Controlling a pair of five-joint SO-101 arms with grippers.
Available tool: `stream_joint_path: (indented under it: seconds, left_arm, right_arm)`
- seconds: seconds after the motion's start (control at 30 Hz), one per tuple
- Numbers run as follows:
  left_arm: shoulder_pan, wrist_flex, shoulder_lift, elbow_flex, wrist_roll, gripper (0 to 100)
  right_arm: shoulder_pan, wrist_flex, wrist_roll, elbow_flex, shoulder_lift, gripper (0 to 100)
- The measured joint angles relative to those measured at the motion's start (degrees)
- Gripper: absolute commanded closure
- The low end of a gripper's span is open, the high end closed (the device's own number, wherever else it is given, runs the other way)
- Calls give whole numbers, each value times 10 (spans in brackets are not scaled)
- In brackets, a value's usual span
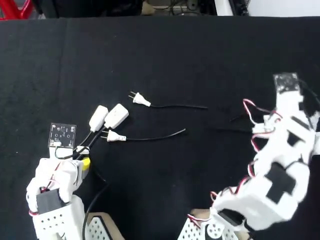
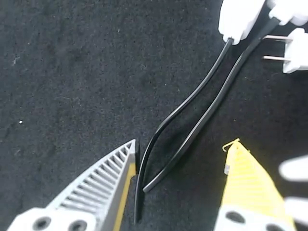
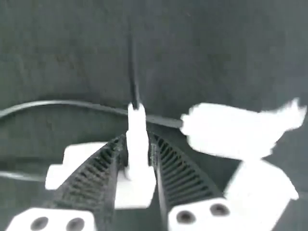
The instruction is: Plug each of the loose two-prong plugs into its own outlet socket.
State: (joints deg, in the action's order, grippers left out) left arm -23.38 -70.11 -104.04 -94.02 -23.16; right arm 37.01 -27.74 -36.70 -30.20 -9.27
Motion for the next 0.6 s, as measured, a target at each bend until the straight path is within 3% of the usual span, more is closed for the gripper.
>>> stream_joint_path:
  seconds: [0.23,0.5,0.6]
  left_arm:
    - [0,0,0,0,0,704]
    - [0,0,0,0,0,704]
    - [0,0,0,0,0,704]
  right_arm:
    - [-47,-15,30,28,-25,970]
    - [-52,-152,32,69,-11,590]
    - [-52,-196,33,98,15,569]
